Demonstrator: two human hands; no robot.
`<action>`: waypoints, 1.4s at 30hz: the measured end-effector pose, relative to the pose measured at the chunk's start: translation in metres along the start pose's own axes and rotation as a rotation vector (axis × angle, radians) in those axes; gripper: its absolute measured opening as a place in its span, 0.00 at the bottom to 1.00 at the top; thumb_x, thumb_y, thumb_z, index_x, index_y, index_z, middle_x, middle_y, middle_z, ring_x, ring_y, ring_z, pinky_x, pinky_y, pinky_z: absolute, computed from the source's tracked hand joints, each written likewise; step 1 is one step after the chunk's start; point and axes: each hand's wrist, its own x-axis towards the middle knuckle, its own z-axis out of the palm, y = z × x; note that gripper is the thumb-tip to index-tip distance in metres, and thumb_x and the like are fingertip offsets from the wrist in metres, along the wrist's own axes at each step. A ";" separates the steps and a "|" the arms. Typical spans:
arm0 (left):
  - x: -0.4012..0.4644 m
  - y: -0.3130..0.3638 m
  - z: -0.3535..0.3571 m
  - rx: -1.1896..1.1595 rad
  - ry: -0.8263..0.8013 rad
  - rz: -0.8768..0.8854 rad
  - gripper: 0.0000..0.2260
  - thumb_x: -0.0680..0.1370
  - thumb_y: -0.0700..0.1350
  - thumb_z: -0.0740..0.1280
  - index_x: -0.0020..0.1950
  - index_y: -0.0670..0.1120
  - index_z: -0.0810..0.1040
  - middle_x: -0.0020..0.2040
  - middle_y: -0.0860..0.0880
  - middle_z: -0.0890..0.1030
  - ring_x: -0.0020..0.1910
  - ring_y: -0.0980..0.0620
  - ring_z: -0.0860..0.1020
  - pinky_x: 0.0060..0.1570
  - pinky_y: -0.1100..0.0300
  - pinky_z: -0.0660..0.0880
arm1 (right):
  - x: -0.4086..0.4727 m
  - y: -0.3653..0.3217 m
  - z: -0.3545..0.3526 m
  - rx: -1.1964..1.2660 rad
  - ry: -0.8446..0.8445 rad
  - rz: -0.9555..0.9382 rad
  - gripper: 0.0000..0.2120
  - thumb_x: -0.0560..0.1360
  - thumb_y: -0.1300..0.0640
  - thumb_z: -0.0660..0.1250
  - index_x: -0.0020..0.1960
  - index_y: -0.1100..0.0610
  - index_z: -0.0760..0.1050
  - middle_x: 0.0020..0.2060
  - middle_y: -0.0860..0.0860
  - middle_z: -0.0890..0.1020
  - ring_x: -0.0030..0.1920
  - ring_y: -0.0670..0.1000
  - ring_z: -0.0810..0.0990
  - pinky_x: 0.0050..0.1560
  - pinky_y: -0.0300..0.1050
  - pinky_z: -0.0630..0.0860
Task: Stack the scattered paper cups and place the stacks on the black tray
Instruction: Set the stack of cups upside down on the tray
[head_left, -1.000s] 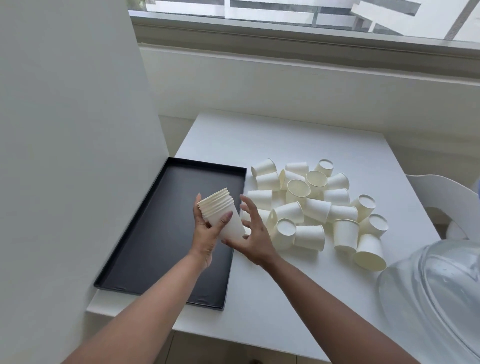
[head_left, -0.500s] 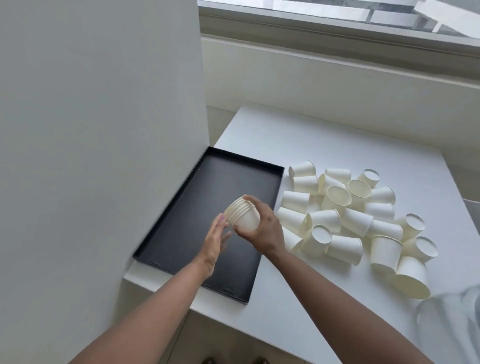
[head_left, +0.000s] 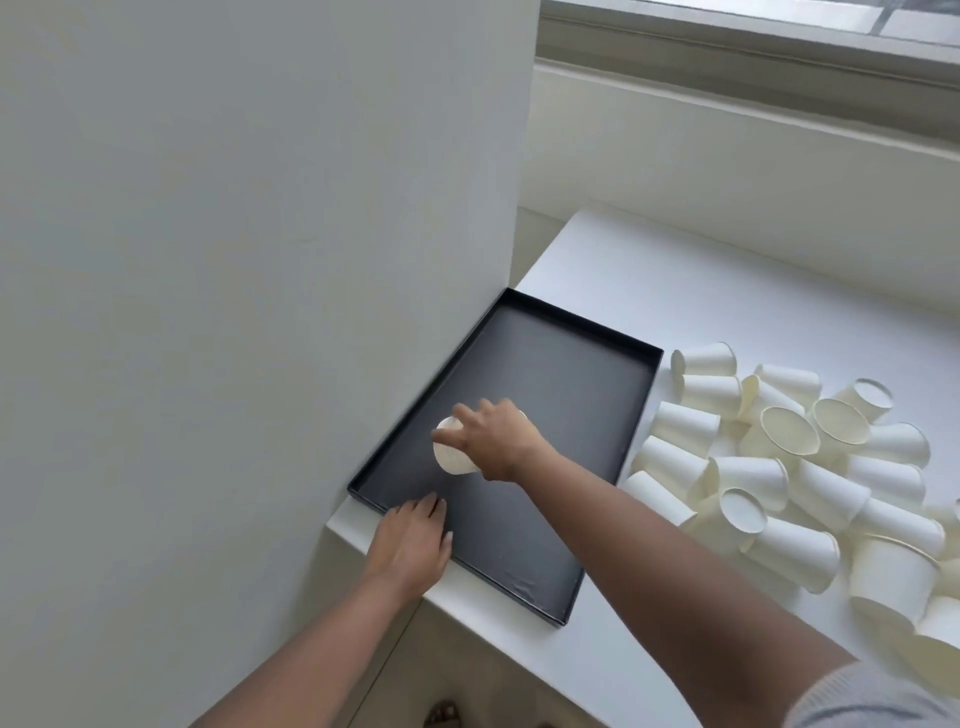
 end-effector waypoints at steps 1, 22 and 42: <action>0.000 -0.002 0.000 0.020 0.005 0.003 0.21 0.80 0.51 0.52 0.71 0.44 0.63 0.70 0.47 0.69 0.65 0.48 0.71 0.64 0.56 0.67 | 0.007 -0.004 -0.002 -0.061 -0.027 -0.035 0.31 0.71 0.58 0.69 0.70 0.46 0.60 0.61 0.56 0.70 0.55 0.59 0.75 0.42 0.49 0.68; 0.007 -0.019 -0.001 0.126 0.009 0.106 0.18 0.80 0.46 0.50 0.63 0.43 0.73 0.67 0.47 0.75 0.54 0.48 0.79 0.50 0.56 0.72 | 0.053 -0.055 -0.014 -0.538 0.009 -0.347 0.13 0.77 0.63 0.57 0.59 0.53 0.72 0.52 0.50 0.79 0.48 0.54 0.81 0.68 0.71 0.53; -0.001 -0.020 -0.010 0.115 0.166 0.165 0.10 0.53 0.48 0.80 0.26 0.46 0.82 0.26 0.54 0.82 0.16 0.56 0.73 0.17 0.71 0.67 | 0.030 -0.015 0.013 1.199 0.138 0.441 0.25 0.72 0.43 0.68 0.67 0.44 0.67 0.64 0.52 0.73 0.65 0.54 0.70 0.67 0.52 0.67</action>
